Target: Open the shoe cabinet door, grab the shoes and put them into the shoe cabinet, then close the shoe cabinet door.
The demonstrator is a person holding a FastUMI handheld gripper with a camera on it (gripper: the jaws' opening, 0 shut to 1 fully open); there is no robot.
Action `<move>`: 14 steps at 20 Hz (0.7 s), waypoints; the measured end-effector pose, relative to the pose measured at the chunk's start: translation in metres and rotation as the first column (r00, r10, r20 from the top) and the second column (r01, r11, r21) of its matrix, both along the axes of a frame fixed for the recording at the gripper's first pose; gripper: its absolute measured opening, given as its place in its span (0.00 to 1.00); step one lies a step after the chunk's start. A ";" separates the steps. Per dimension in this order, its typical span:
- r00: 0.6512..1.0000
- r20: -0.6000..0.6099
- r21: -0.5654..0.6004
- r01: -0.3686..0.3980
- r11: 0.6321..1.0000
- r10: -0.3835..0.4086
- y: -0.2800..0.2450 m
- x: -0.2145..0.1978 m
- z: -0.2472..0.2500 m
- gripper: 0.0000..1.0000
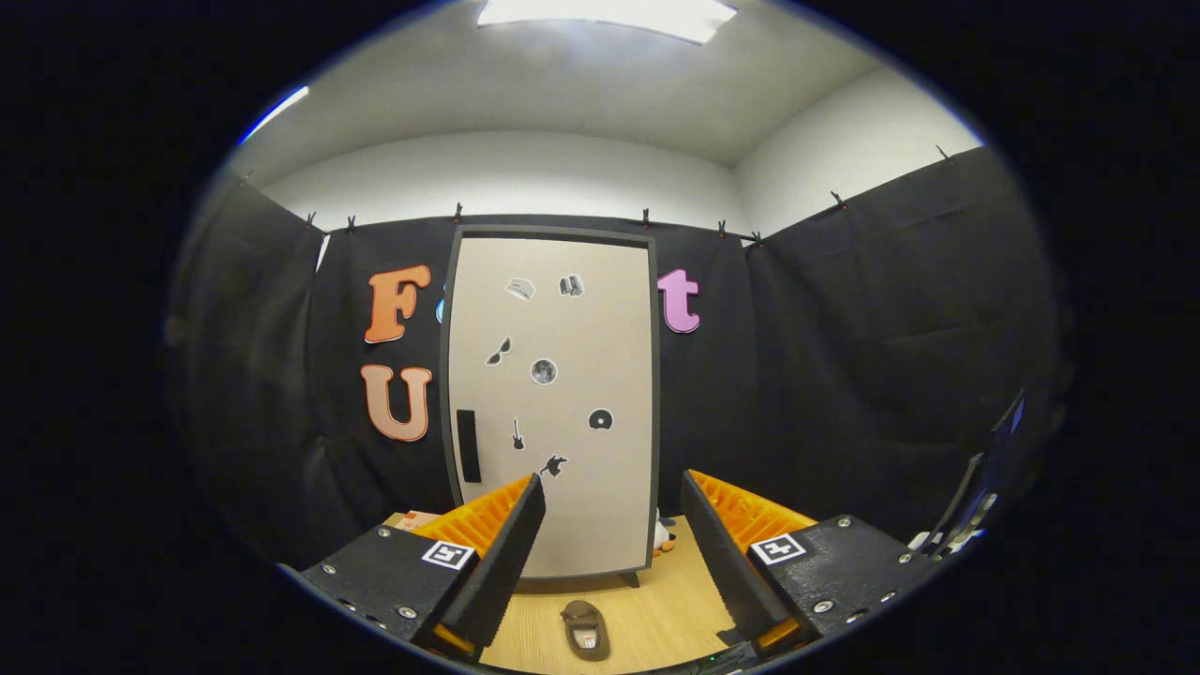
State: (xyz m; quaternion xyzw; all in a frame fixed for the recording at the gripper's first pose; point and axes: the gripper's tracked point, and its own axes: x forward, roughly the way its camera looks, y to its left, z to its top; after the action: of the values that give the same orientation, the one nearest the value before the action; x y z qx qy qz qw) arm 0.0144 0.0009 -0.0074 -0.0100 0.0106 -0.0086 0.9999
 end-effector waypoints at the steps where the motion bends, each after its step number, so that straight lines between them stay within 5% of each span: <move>1: 1.000 -0.001 0.002 -0.002 1.000 0.002 0.001 0.000 0.000 0.92; 14: 0.997 -0.035 0.014 -0.069 0.998 0.069 0.064 0.047 -0.025 0.92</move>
State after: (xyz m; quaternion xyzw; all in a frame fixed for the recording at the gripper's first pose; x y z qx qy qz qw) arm 0.0613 0.0649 -0.0325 -0.0042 0.0282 0.0263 0.9992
